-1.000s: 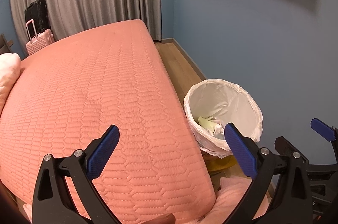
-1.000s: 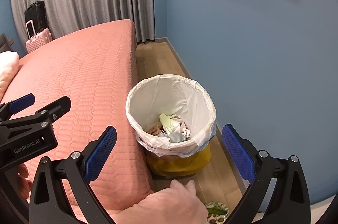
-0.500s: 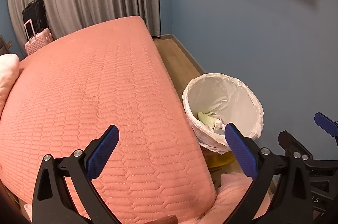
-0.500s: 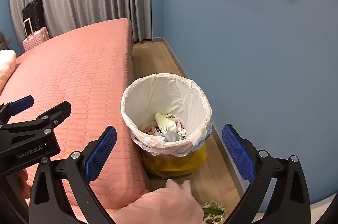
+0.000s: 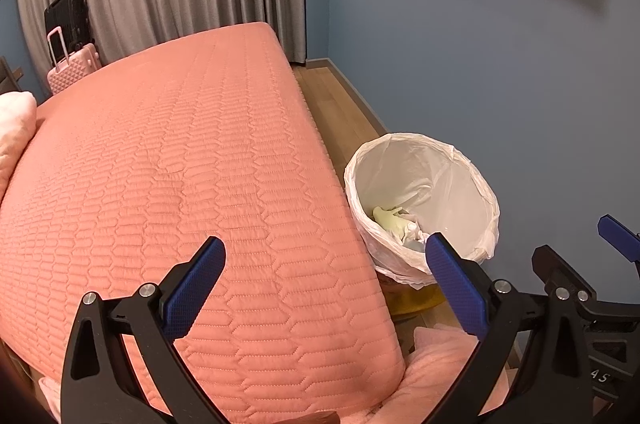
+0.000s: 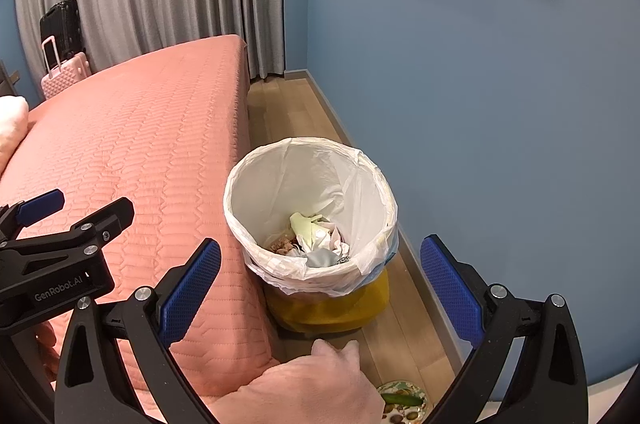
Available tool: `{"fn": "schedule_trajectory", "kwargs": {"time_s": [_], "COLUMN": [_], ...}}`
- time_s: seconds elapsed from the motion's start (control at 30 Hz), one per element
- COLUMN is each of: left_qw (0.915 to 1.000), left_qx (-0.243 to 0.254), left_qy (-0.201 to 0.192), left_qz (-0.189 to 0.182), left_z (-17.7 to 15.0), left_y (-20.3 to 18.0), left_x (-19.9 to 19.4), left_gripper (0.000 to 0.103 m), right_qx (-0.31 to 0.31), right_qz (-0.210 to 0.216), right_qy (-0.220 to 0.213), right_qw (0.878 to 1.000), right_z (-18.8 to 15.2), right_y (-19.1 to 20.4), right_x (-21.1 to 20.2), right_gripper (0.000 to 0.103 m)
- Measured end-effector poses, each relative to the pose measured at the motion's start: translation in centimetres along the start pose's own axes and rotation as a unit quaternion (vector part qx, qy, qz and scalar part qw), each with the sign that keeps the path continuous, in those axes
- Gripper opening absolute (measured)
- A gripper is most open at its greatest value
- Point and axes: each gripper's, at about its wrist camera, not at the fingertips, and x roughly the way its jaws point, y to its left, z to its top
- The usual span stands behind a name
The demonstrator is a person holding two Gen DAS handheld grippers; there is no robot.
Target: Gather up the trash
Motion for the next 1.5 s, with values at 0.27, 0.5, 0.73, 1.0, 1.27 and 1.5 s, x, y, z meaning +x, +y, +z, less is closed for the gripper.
{"fn": "schedule_trajectory", "kwargs": {"time_s": [0.27,0.5,0.73,1.0,1.27,1.5], "left_qw": [0.9999,0.9998,0.9995,0.9994,0.9994,0.9994], "left_qx": [0.013,0.008,0.021,0.022,0.019,0.019], "left_qy": [-0.001,-0.004,-0.002,0.001,0.004,0.006], "left_qz": [0.006,0.015,0.025,0.027,0.029,0.028], "left_z": [-0.2,-0.4,-0.6,-0.7,-0.7,-0.8], "left_y": [-0.6,-0.6,-0.9,-1.1,-1.1,-1.1], "left_x": [0.1,0.1,0.1,0.2,0.4,0.4], "left_gripper": [0.096,0.096,0.096,0.096,0.096,0.096], "right_qx": [0.002,0.004,0.004,0.004,0.004,0.004], "right_qz": [-0.003,-0.002,-0.001,-0.001,-0.001,-0.001], "right_qy": [0.004,0.004,0.004,0.004,0.004,0.004], "right_qw": [1.000,1.000,1.000,1.000,1.000,1.000], "right_z": [-0.3,-0.3,-0.3,-0.3,-0.3,-0.3], "right_y": [-0.4,-0.6,-0.6,-0.7,-0.7,-0.7], "right_x": [0.3,0.5,0.6,0.6,0.6,0.7], "right_gripper": [0.097,0.097,0.097,0.097,0.097,0.097]}}
